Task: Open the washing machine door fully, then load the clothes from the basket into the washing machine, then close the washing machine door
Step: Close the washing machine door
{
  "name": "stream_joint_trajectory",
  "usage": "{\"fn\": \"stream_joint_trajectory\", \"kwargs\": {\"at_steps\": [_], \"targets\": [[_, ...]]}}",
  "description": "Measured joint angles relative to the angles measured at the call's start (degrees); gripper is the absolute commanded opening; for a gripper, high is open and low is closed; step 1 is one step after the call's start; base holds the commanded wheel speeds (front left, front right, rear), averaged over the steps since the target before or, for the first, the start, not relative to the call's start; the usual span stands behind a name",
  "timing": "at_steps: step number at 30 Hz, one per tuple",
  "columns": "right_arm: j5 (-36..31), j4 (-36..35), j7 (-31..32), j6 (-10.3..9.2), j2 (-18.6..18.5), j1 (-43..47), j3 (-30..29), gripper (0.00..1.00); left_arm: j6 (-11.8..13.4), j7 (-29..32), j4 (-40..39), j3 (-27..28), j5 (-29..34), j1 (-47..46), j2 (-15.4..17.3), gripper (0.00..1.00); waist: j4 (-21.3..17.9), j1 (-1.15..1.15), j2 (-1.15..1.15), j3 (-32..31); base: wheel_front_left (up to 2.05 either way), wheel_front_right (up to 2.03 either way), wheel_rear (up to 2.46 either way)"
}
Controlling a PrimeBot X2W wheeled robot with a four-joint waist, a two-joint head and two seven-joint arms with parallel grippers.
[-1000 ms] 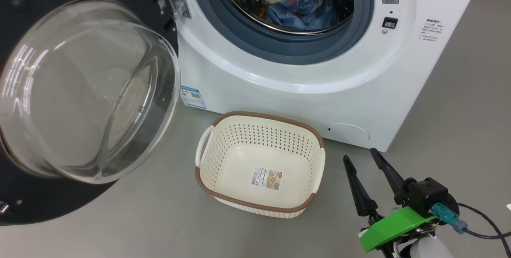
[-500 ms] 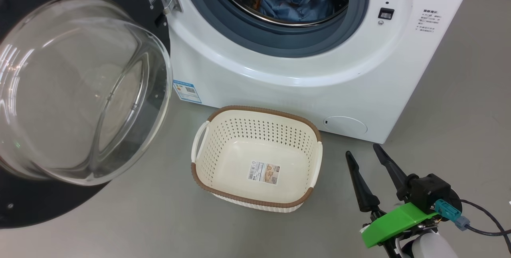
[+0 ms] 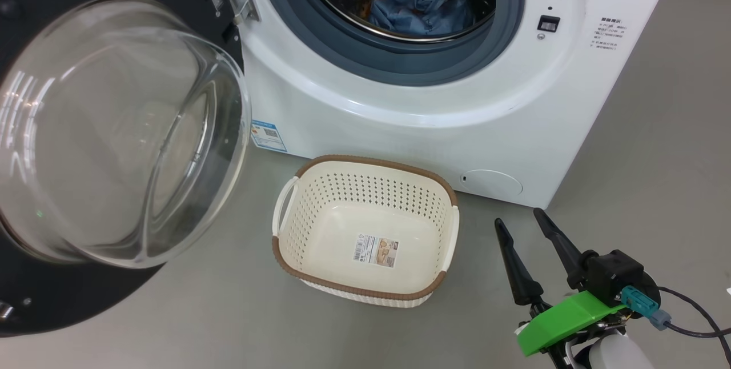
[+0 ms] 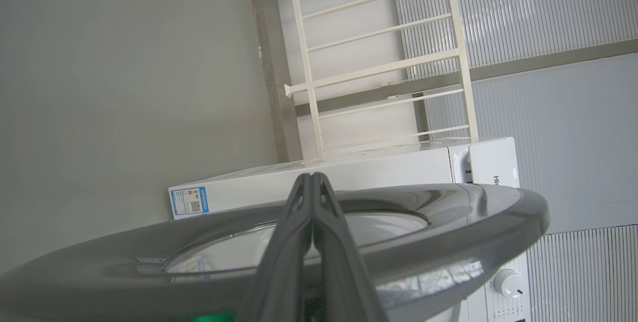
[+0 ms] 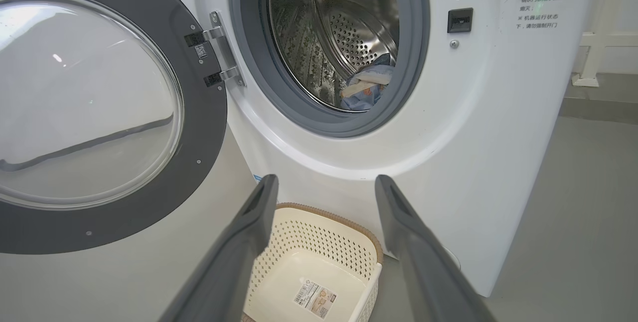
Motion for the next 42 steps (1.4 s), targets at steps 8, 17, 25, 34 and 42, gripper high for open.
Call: {"fn": "stream_joint_trajectory", "kwargs": {"at_steps": [8,17,25,34,42], "targets": [[0.43,0.36,0.0,0.0,0.0,0.0,0.14,1.0,0.74,7.84,-6.71,-0.2,-3.91,4.38,-2.36,0.0,0.1,0.0,0.0,-0.81,0.0,0.0,0.0],[0.74,0.57,0.0,0.0,0.0,0.01,0.67,1.0,3.47,14.26,-16.92,-1.13,-7.71,9.48,-7.04,0.0,-0.24,0.0,0.0,-1.13,0.0,0.0,0.0],[1.1,0.77,0.0,0.0,0.0,0.01,0.7,1.0,6.49,20.78,-26.83,-3.68,-11.12,14.34,-11.01,0.0,-0.77,0.0,0.0,-1.27,0.0,0.0,0.0],[2.47,0.86,0.0,0.0,0.0,0.01,0.71,1.0,10.24,27.13,-38.86,-8.09,-14.41,18.74,-15.47,0.0,-2.27,0.0,0.0,-0.88,0.0,0.0,0.0],[3.14,0.75,0.0,0.0,0.0,-0.02,0.56,1.0,10.73,28.2,-44.12,-10.39,-15.38,20.5,-17.86,0.0,-5.49,0.0,0.0,-0.59,0.0,0.0,0.0]]}}
